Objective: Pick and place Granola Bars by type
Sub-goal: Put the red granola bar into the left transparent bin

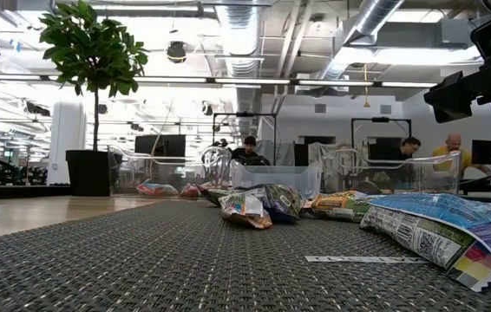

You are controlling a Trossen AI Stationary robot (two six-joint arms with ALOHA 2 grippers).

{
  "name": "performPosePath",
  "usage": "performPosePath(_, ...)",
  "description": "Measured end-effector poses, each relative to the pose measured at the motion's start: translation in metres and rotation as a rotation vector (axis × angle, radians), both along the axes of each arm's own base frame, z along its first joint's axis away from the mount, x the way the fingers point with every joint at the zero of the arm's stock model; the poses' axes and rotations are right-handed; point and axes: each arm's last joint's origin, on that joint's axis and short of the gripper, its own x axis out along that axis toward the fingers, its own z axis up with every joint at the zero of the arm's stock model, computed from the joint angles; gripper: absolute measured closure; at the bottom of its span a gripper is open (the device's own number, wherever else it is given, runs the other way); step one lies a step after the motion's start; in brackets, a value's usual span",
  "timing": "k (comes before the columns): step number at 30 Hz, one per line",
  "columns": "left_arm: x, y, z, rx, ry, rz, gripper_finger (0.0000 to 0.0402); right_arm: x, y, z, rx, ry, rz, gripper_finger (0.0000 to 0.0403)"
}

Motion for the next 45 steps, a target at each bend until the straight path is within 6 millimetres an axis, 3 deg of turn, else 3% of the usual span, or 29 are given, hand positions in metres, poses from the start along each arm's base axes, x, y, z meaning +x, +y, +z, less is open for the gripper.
performPosePath(11, -0.007, 0.009, 0.0, 0.051, 0.069, 0.044, 0.0383, 0.0, 0.0, 0.0, 0.0, 0.0, 0.0, 0.0182)
performPosePath(18, 0.005, 0.042, -0.004, 0.077, 0.111, 0.144, 0.0383, 0.0, 0.0, 0.0, 0.0, 0.0, 0.0, 0.0182)
performPosePath(23, 0.016, 0.083, -0.002, 0.088, 0.148, 0.247, 0.0383, 0.0, 0.0, 0.0, 0.0, 0.0, 0.0, 0.0182)
performPosePath(33, 0.018, 0.196, 0.0, 0.108, 0.29, 0.522, 0.0383, 0.0, 0.0, 0.0, 0.0, 0.0, 0.0, 0.0182)
performPosePath(39, -0.002, 0.256, 0.004, 0.062, 0.383, 0.705, 0.0383, 0.0, 0.0, 0.0, 0.001, -0.002, 0.0, 0.0182)
performPosePath(45, -0.028, 0.297, 0.007, 0.032, 0.481, 0.852, 0.0383, 0.0, 0.0, 0.0, 0.0, 0.001, 0.0, 0.0182)
